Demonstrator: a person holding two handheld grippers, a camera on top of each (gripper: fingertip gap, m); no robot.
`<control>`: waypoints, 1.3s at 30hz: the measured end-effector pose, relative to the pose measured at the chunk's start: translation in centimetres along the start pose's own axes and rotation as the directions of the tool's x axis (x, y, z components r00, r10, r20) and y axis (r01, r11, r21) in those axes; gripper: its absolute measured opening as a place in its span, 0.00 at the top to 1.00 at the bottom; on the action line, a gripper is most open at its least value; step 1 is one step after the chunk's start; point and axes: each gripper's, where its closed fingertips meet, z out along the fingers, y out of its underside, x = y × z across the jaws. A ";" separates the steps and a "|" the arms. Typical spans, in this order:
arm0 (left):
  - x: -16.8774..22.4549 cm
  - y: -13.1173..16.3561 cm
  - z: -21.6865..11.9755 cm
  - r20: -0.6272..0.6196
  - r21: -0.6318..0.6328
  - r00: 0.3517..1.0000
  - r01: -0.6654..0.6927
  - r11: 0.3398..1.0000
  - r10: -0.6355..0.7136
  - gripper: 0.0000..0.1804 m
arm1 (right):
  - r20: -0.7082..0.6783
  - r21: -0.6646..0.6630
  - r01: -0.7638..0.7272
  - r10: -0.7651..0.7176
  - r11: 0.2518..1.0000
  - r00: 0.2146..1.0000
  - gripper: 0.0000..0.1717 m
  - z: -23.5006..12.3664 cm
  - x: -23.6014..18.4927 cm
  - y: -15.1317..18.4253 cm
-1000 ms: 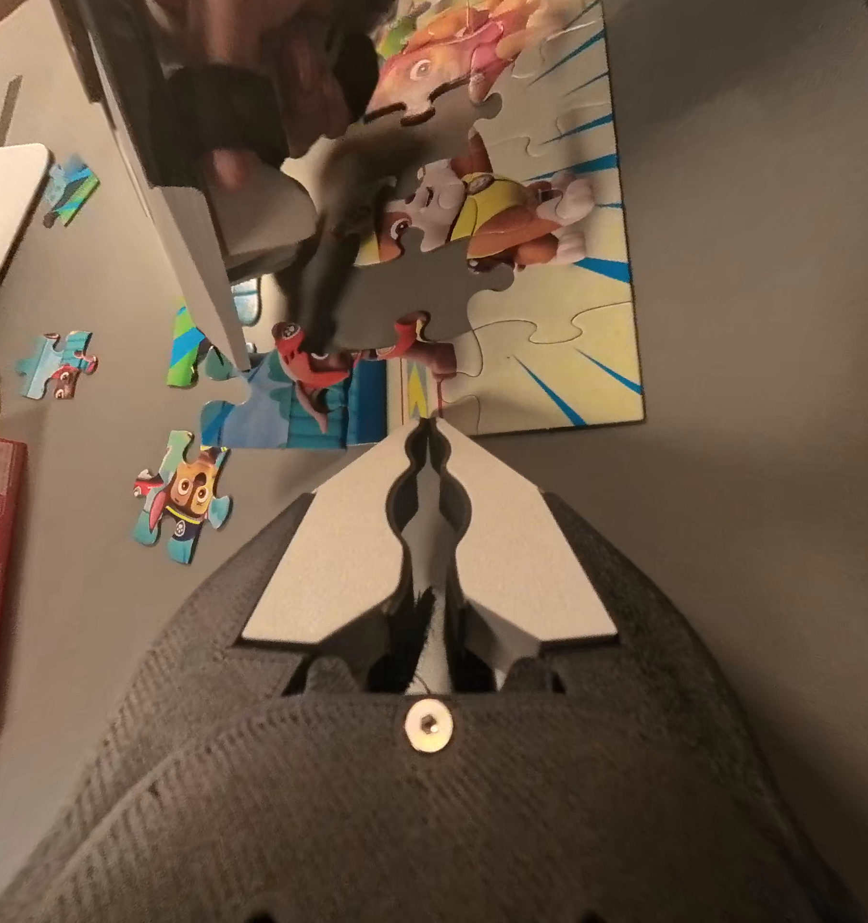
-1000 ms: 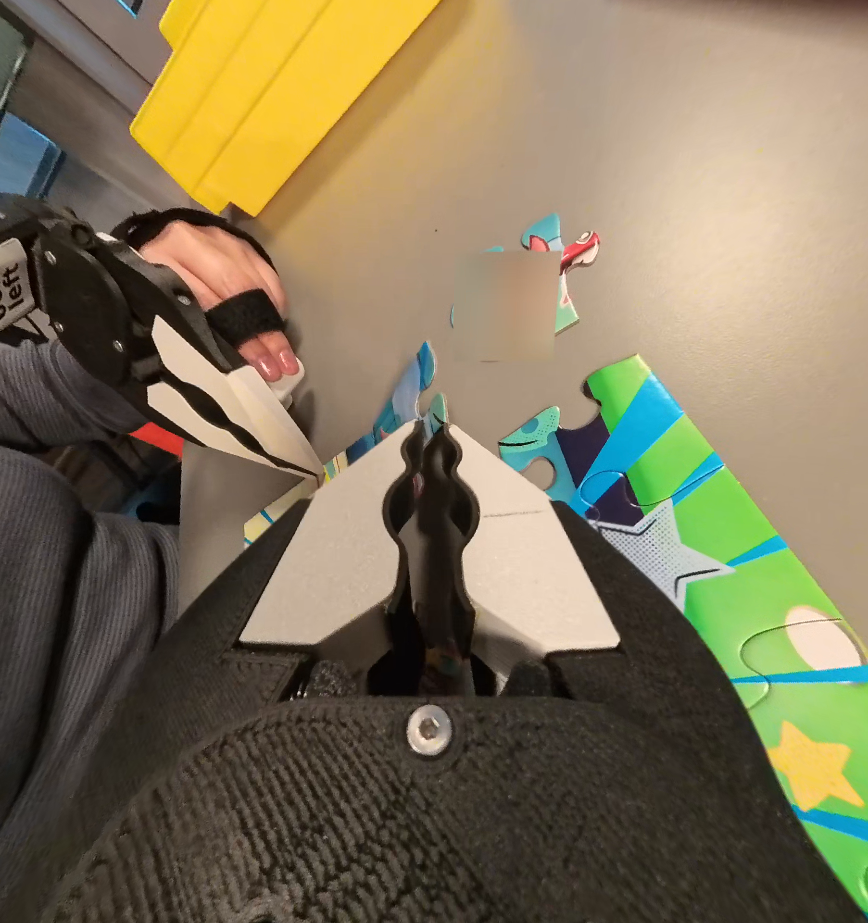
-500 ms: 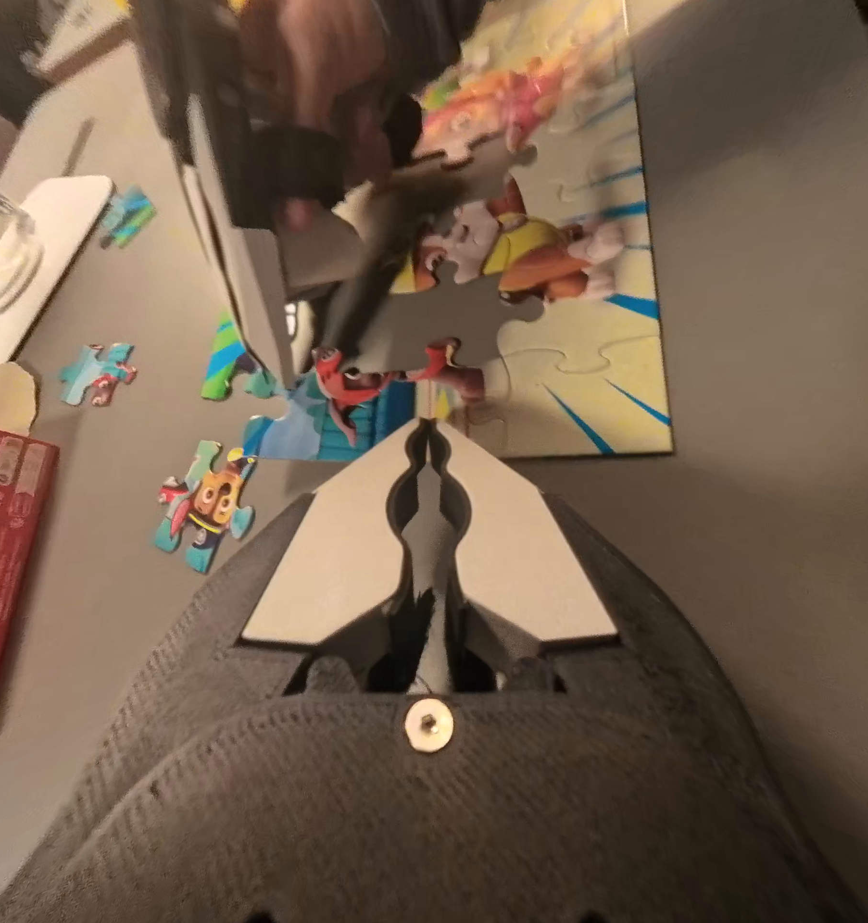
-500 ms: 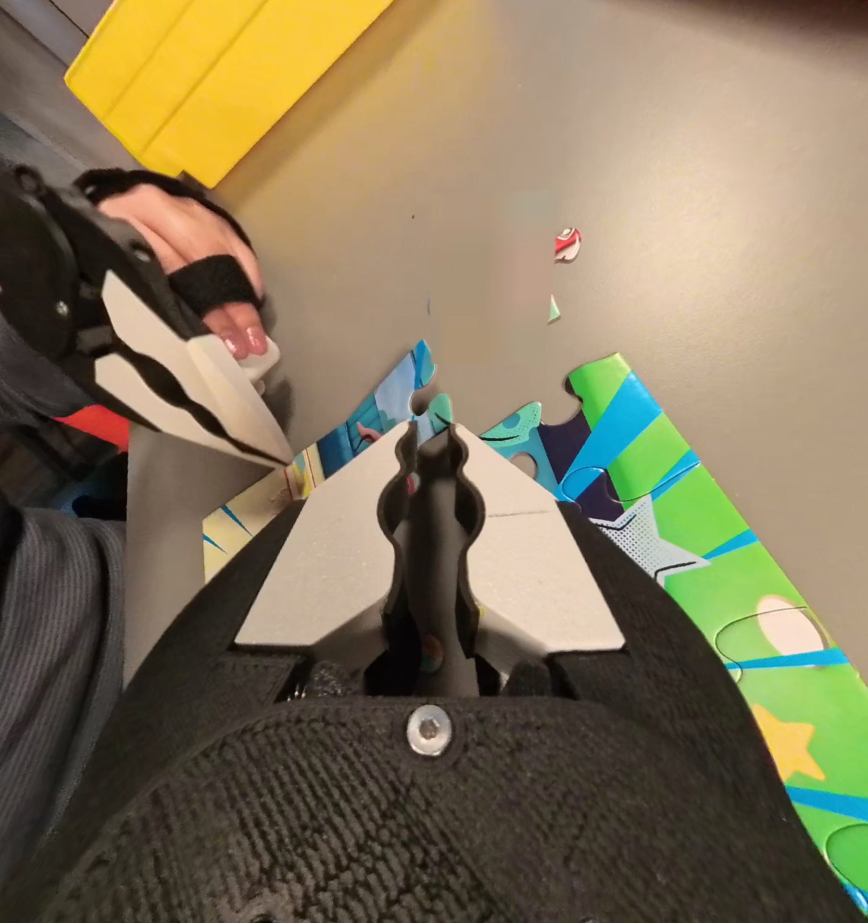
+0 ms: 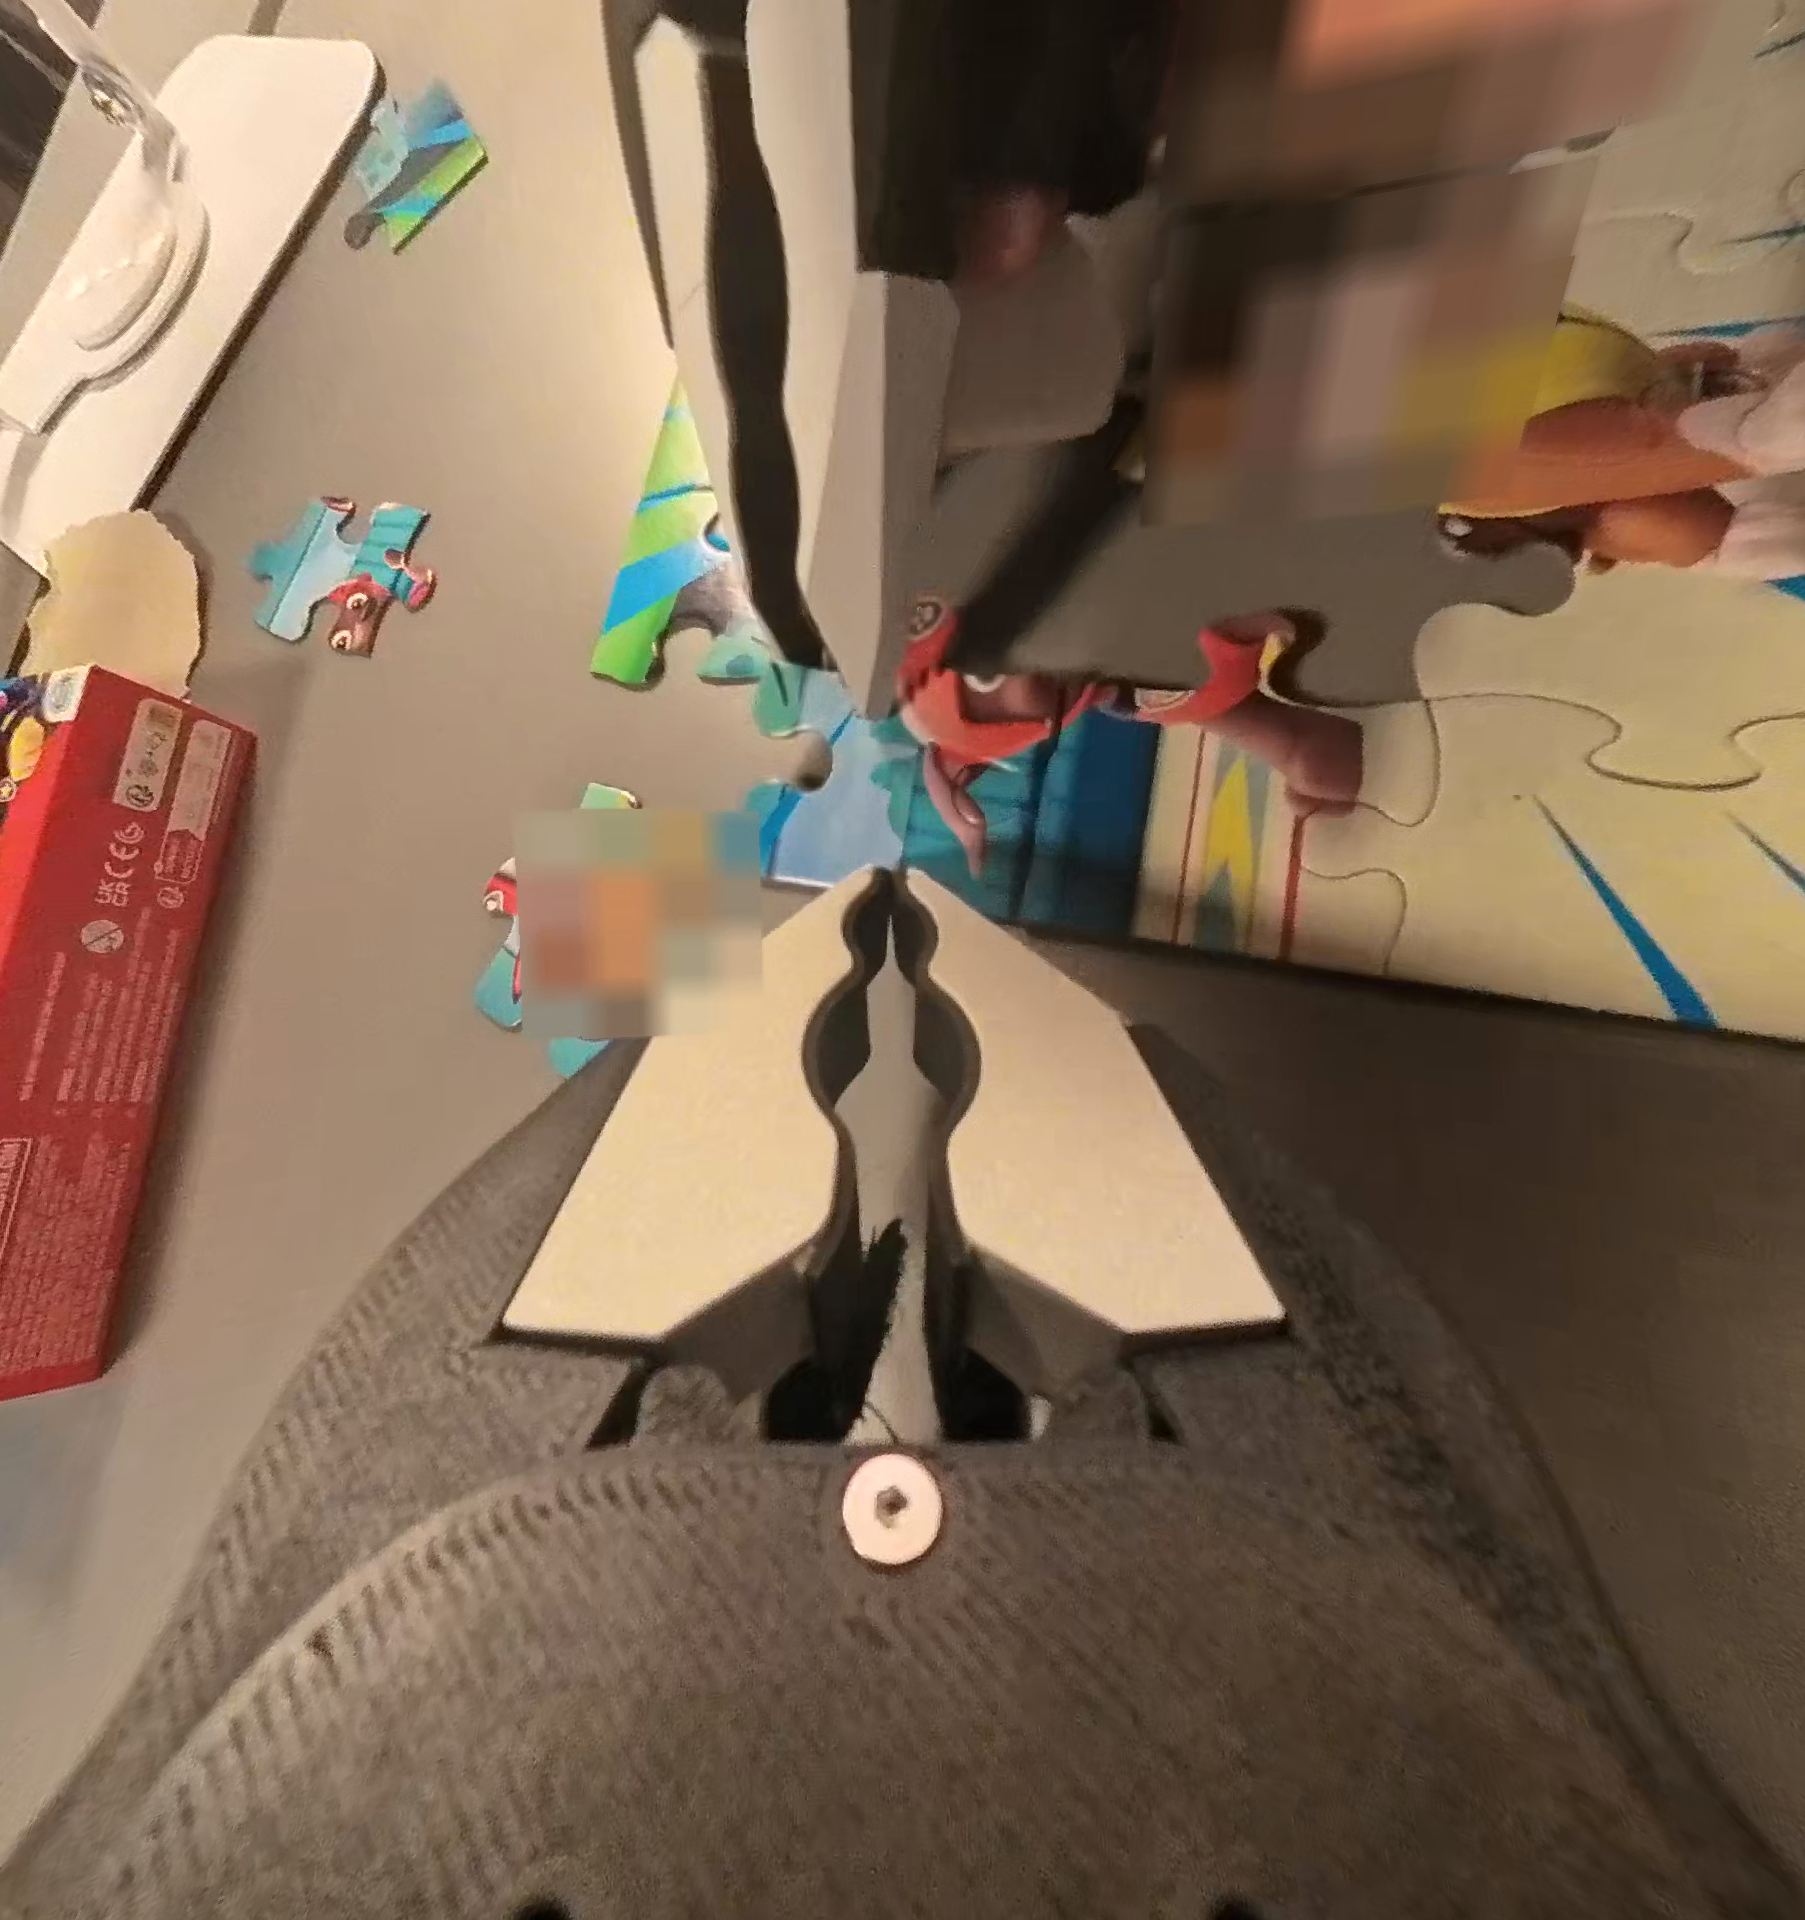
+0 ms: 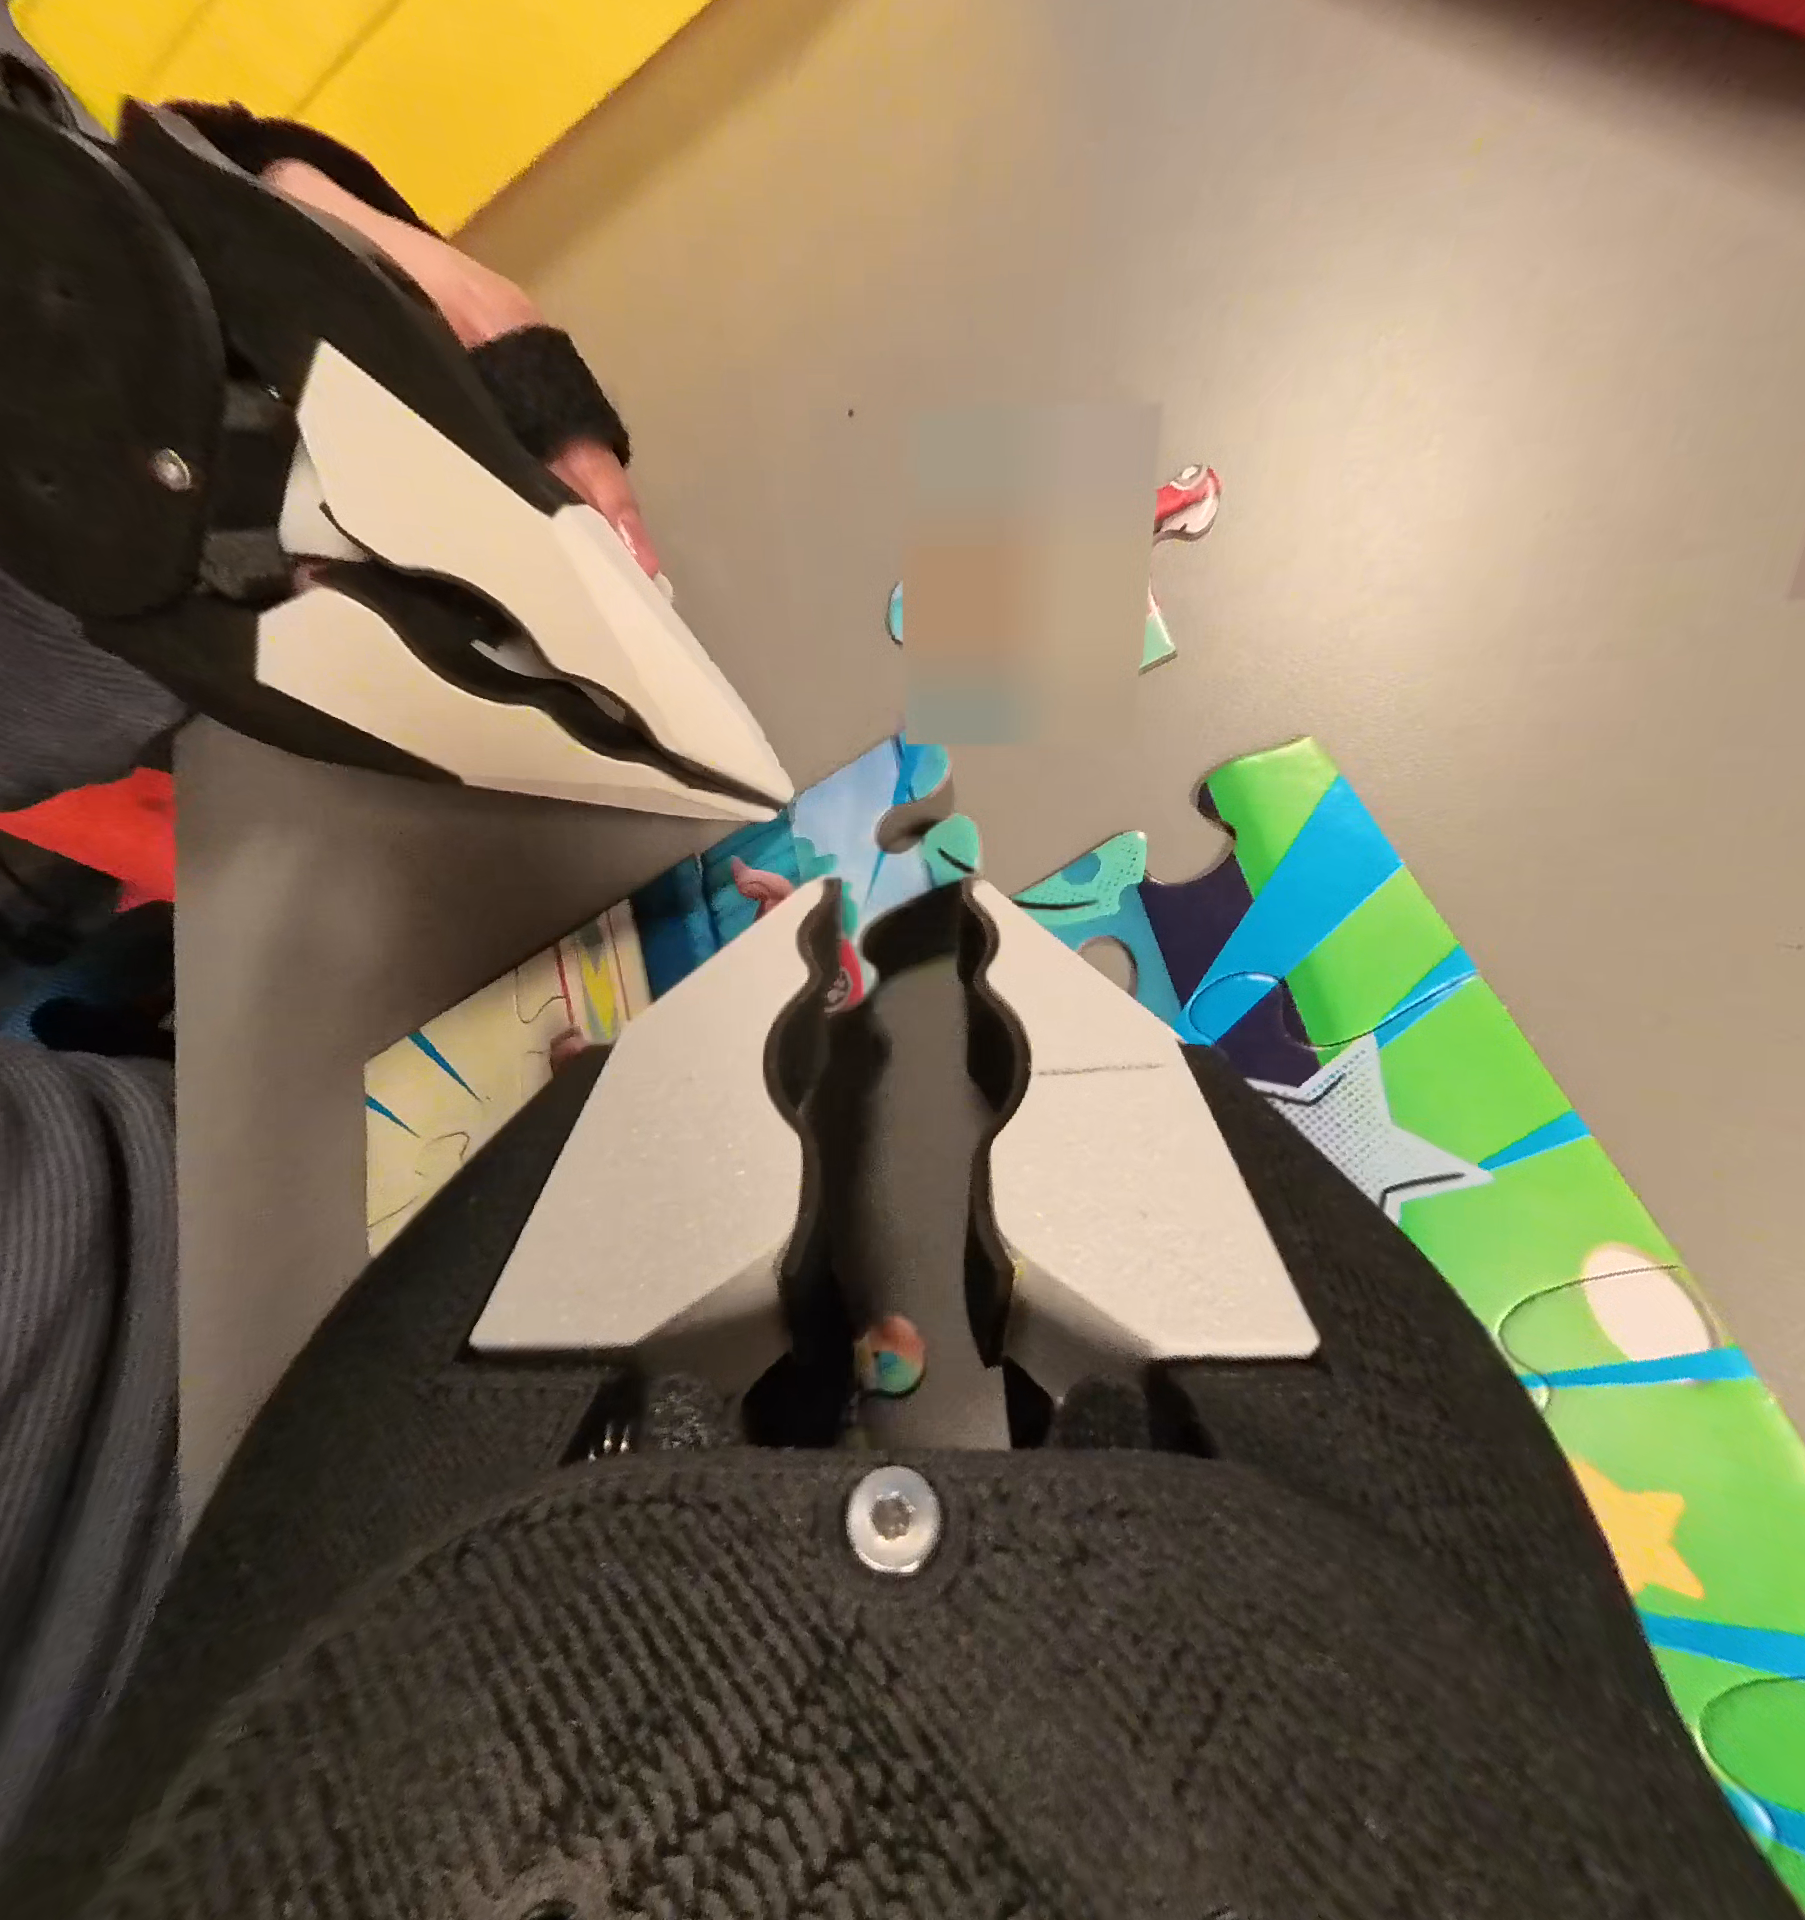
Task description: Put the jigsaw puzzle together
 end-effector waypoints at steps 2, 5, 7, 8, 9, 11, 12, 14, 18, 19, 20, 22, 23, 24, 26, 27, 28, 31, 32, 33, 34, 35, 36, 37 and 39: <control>0.0 0.1 0.0 0.010 -0.001 1.000 -0.009 1.000 0.009 1.00 | -0.036 -0.006 0.018 -0.018 1.000 0.999 0.83 -0.2 0.1 0.0; -0.1 0.3 -0.1 0.011 -0.008 1.000 -0.004 1.000 0.004 1.00 | -0.095 -0.006 0.033 -0.033 0.999 0.995 0.78 -0.8 0.5 -0.1; -0.1 0.2 -0.1 0.008 -0.002 1.000 -0.005 1.000 0.005 1.00 | -0.104 -0.001 0.049 -0.049 0.999 0.993 0.83 -1.1 0.3 -0.1; 0.0 0.0 -0.1 0.006 0.008 1.000 -0.007 1.000 0.007 1.00 | -0.082 0.008 0.060 -0.059 0.998 0.995 0.89 -1.1 -0.3 -0.1; 0.0 -0.2 -0.1 0.002 0.018 1.000 -0.010 1.000 0.010 1.00 | -0.052 0.015 0.073 -0.072 0.997 0.996 0.95 -1.1 -1.0 -0.1; 0.1 -0.4 0.1 -0.007 0.015 1.000 -0.017 1.000 0.017 1.00 | -0.026 0.001 0.107 -0.107 0.994 0.994 1.00 -0.8 -1.9 0.3; 0.2 -0.4 0.3 -0.010 0.007 1.000 -0.021 1.000 0.021 1.00 | -0.029 -0.020 0.126 -0.127 0.992 0.991 1.00 -0.5 -2.0 0.7; 0.2 -0.5 0.4 -0.015 0.003 1.000 -0.027 1.000 0.028 1.00 | -0.033 -0.071 0.150 -0.153 0.986 0.988 1.00 0.1 -2.1 1.4; 0.3 -0.4 0.5 -0.041 -0.028 0.999 -0.022 0.999 0.021 1.00 | -0.055 -0.094 0.164 -0.170 0.982 0.984 1.00 0.4 -2.2 1.6; 0.3 -0.4 0.5 -0.050 -0.036 0.999 -0.024 0.999 0.022 1.00 | -0.069 -0.098 0.171 -0.178 0.980 0.982 1.00 0.4 -2.1 1.6; 0.3 -0.3 0.5 -0.059 -0.045 0.998 -0.017 0.999 0.015 1.00 | -0.081 -0.099 0.174 -0.182 0.980 0.980 1.00 0.4 -2.1 1.6; 0.3 -0.3 0.5 -0.077 -0.061 0.997 0.005 0.998 -0.010 1.00 | -0.091 -0.101 0.170 -0.179 0.980 0.980 1.00 0.4 -2.1 1.6; 0.3 -0.3 0.5 -0.084 -0.064 0.996 0.011 0.998 -0.016 1.00 | -0.083 -0.104 0.168 -0.177 0.980 0.981 1.00 0.3 -2.2 1.7; 0.3 -0.4 0.5 -0.088 -0.062 0.996 0.012 0.998 -0.017 1.00 | -0.071 -0.097 0.162 -0.170 0.982 0.983 1.00 0.2 -2.3 1.6; -0.9 -0.6 0.3 -0.006 -0.023 1.000 0.030 0.999 -0.030 1.00 | -0.081 0.014 0.129 -0.127 0.992 0.989 1.00 -0.8 -1.9 -0.1; -2.4 -1.2 -0.2 0.083 0.053 0.995 0.048 0.997 -0.053 1.00 | -0.112 0.076 0.115 -0.107 0.990 0.988 1.00 -1.6 -1.1 -1.1; -4.1 -2.0 -1.1 0.180 0.151 0.978 0.074 0.986 -0.101 1.00 | -0.167 0.120 0.123 -0.102 0.985 0.981 1.00 -2.6 0.2 -2.1; -8.5 -2.9 -4.4 0.378 0.360 0.888 0.120 0.925 -0.262 1.00 | -0.333 0.147 0.191 -0.133 0.971 0.933 0.87 -4.9 4.9 -4.8; -9.4 -2.8 -5.2 0.418 0.399 0.860 0.115 0.910 -0.292 1.00 | -0.347 0.120 0.201 -0.148 0.972 0.926 0.84 -5.2 6.2 -5.5; -9.9 -2.4 -5.7 0.448 0.420 0.840 0.107 0.901 -0.308 1.00 | -0.356 0.081 0.203 -0.161 0.976 0.920 0.81 -5.3 7.6 -6.0; -10.2 -1.9 -5.9 0.471 0.428 0.825 0.095 0.899 -0.312 1.00 | -0.364 0.029 0.204 -0.180 0.979 0.914 0.77 -5.3 9.1 -6.3; -10.3 -1.2 -5.9 0.493 0.424 0.814 0.083 0.902 -0.307 1.00 | -0.365 -0.028 0.213 -0.208 0.977 0.907 0.74 -5.2 10.4 -6.4; -10.4 -0.6 -5.8 0.509 0.412 0.807 0.077 0.908 -0.299 1.00 | -0.359 -0.084 0.222 -0.238 0.971 0.903 0.70 -4.9 11.5 -6.6; -10.6 -0.4 -5.9 0.512 0.406 0.805 0.079 0.910 -0.299 1.00 | -0.347 -0.139 0.227 -0.262 0.964 0.900 0.67 -4.6 12.4 -6.6; -10.9 -0.4 -6.4 0.502 0.445 0.797 0.093 0.891 -0.334 1.00 | -0.309 -0.257 0.224 -0.300 0.940 0.903 0.67 -4.0 13.9 -6.4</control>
